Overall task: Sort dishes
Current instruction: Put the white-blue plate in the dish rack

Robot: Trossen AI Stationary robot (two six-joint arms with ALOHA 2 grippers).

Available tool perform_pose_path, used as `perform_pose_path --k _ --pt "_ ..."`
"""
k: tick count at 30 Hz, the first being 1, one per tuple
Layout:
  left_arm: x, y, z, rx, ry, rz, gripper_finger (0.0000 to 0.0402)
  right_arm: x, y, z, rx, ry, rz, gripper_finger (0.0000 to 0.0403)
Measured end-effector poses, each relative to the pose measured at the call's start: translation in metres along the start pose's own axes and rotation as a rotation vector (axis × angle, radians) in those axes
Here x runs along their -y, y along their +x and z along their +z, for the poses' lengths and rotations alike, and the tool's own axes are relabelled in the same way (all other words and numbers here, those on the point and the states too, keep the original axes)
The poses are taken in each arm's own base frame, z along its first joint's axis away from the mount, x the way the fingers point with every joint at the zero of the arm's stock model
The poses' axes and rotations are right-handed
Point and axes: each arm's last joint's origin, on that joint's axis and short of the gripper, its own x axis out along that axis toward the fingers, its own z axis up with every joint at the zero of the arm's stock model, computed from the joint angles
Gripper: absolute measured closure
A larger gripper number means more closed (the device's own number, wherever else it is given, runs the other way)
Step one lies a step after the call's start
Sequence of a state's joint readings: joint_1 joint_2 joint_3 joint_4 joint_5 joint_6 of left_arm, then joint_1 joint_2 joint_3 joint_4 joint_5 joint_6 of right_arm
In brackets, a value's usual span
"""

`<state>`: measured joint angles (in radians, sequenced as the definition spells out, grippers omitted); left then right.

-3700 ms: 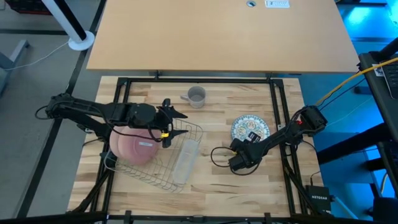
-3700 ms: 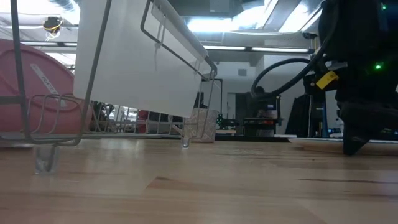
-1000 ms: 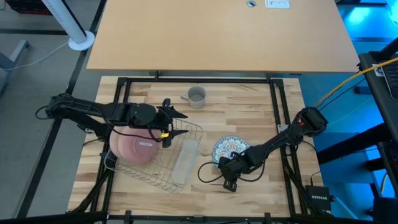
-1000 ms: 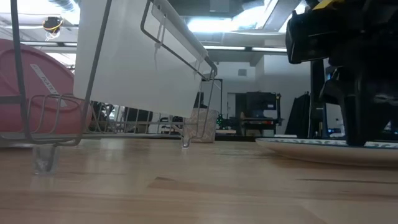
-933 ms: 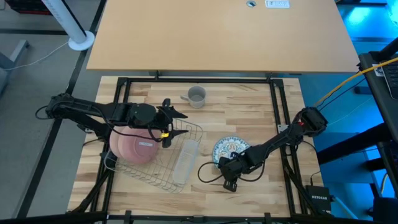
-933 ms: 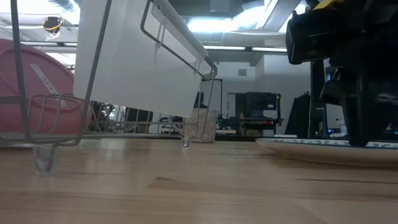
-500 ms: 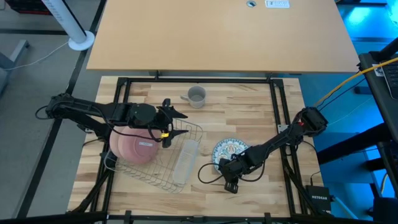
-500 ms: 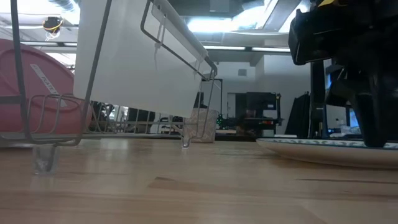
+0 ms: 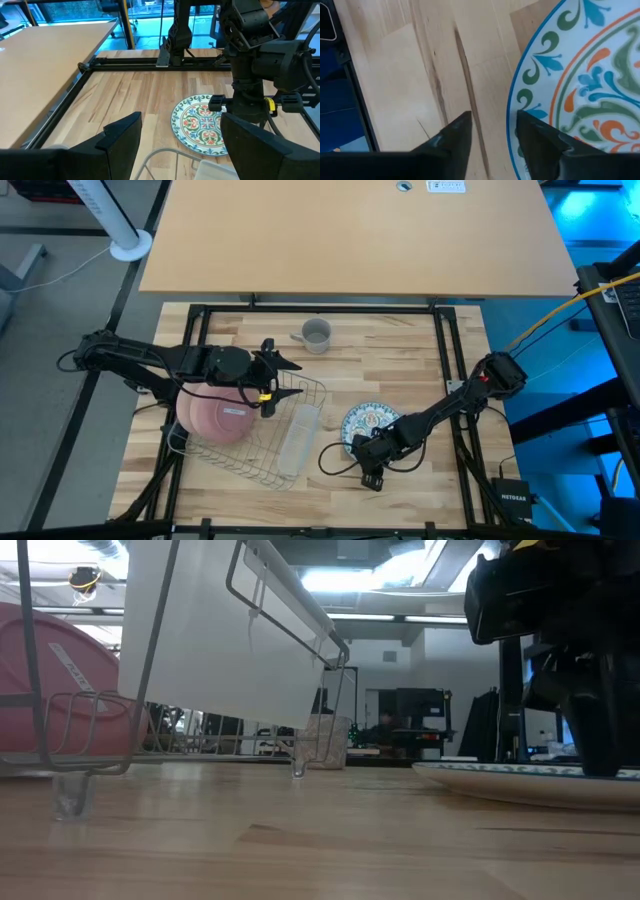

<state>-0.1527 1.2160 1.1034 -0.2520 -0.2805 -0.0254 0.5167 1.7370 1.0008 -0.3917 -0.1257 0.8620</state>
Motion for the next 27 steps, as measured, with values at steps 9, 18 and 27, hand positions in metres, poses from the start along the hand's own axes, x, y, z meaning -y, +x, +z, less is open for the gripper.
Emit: perform_pose_path --k 9,18,27 --pt "-0.0001 0.0 0.0 0.0 0.007 0.0 0.0141 -0.0009 0.0001 -0.001 -0.029 0.055 0.024 0.0208" --pt "0.0 0.0 0.0 0.0 0.006 0.0 0.0141 -0.0018 0.0 -0.0022 -0.068 0.05 0.054 0.0223" --pt "0.0 0.0 0.0 0.0 0.007 0.0 0.0141 0.0008 0.0001 0.0006 0.033 0.049 -0.03 0.0223"
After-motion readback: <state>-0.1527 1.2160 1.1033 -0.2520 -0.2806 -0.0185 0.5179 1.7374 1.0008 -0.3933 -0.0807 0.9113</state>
